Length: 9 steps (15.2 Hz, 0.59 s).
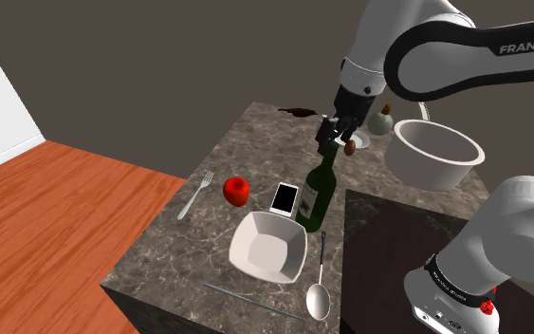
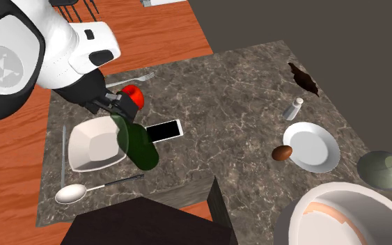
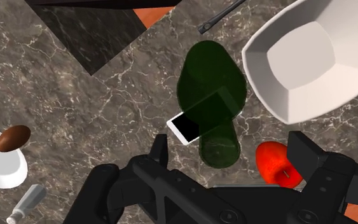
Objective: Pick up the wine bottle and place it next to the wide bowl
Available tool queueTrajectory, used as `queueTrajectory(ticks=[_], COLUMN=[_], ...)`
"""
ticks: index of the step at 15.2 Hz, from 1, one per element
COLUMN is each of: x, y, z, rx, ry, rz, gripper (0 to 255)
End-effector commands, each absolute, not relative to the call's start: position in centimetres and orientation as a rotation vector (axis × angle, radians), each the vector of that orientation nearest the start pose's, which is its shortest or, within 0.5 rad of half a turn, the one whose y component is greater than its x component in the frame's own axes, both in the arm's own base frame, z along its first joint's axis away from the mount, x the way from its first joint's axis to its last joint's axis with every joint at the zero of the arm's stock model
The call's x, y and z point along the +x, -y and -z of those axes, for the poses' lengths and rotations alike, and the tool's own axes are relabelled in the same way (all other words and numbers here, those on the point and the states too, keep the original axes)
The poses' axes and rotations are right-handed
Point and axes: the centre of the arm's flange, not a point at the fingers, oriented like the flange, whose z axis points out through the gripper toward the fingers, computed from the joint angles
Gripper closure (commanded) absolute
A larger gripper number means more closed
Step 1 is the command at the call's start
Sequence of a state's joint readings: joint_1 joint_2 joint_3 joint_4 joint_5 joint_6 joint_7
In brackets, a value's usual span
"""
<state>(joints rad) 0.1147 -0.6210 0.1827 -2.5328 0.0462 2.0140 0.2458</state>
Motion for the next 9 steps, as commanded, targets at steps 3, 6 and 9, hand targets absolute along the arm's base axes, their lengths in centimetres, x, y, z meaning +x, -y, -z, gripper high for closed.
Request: queueTrajectory(ticks=[3,6,9], x=[35.2,35.2,35.2], y=[-11.7,-11.7,-11.7], z=[-51.9,-51.9,-51.9], rx=[-3.175,-3.175,-3.175], ry=[0.008,0.008,0.008], rz=[0.169,0.169,0.169], gripper=[0,0,0])
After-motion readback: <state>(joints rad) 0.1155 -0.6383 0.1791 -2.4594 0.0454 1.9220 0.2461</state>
